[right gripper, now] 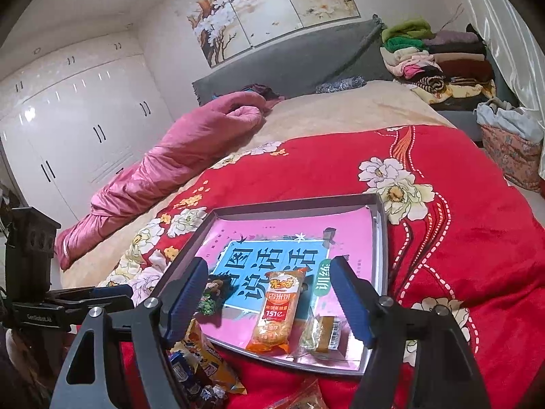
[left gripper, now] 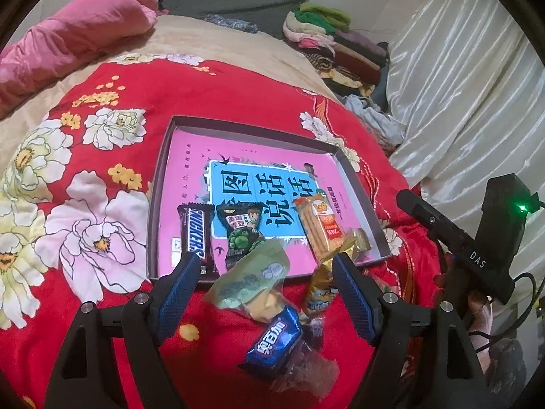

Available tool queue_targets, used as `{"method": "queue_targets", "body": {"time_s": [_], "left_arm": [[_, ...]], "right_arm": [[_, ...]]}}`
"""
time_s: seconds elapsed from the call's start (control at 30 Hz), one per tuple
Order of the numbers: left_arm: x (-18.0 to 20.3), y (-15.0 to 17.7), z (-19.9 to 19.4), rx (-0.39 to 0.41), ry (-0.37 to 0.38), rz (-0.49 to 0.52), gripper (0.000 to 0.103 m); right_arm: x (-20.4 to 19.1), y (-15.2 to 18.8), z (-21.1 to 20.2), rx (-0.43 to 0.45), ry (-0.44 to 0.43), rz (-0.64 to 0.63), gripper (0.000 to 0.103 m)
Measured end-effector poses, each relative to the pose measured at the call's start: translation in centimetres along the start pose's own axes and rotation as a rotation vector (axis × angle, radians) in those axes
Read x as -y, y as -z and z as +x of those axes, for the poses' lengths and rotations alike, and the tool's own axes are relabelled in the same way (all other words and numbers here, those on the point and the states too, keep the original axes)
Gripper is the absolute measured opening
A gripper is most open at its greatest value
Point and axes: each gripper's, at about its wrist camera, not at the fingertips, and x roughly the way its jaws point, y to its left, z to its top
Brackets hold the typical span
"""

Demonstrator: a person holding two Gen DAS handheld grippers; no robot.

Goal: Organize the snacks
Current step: 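Withdraw both open tools from the tray toward the remaining snacks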

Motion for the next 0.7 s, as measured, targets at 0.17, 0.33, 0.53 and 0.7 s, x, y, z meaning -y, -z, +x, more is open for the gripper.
{"method": "queue_targets", "body": {"time_s": [0.17, 0.33, 0.53, 0.7], "left_arm": [[0.1, 0.5, -0.2, -0.008, -0.017, 0.018, 0.081], [0.0, 1.0, -0.3, -0.024, -0.028, 0.025, 0.081], [0.3, 1.6, -0.1, -0.040, -0.044, 0.042, 0.081], [0.4, 2.2, 0.0, -0.056, -0.055, 0.051, 0.081]], "right_arm": [[-0.5, 0.2, -0.2, -0.006, -0.002, -0.023, 0.074], [-1.2, 0.5, -0.2, -0.015, -0.008, -0.046, 0.074], [-1.8, 1.1, -0.3, -0.026, -0.015, -0.067, 0.074], [-2.4, 1.6, -0.4, -0.042, -0.024, -0.085, 0.074]]}}
